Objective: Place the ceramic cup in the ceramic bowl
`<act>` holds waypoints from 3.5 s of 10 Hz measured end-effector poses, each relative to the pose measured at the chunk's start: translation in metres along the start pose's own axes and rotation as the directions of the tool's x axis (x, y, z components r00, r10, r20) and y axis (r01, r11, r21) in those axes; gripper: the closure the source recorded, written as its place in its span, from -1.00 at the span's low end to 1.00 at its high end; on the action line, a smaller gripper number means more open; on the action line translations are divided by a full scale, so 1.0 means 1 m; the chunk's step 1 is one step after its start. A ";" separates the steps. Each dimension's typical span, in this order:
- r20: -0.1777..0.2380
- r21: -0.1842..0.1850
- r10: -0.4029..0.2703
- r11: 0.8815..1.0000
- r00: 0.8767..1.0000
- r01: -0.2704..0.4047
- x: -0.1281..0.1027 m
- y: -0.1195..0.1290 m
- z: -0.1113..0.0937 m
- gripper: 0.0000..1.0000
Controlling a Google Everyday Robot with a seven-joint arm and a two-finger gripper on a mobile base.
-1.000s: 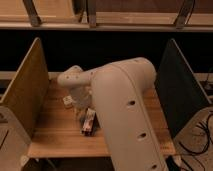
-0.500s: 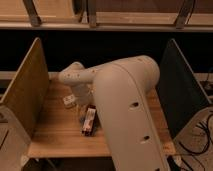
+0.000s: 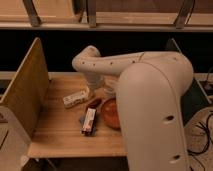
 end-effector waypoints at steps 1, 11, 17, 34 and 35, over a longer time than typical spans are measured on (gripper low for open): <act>0.004 -0.002 -0.002 1.000 1.000 0.002 -0.001 0.000 -0.001 -0.60; -0.107 0.094 -0.158 0.981 0.982 0.168 0.006 0.054 0.037 -0.60; 0.104 0.115 -0.196 0.976 0.975 0.184 -0.054 0.024 -0.005 -0.60; 0.172 -0.203 -0.141 0.963 0.975 0.175 -0.041 -0.013 0.076 -0.59; 0.153 -0.214 -0.139 0.962 0.978 0.170 -0.038 -0.011 0.084 -0.51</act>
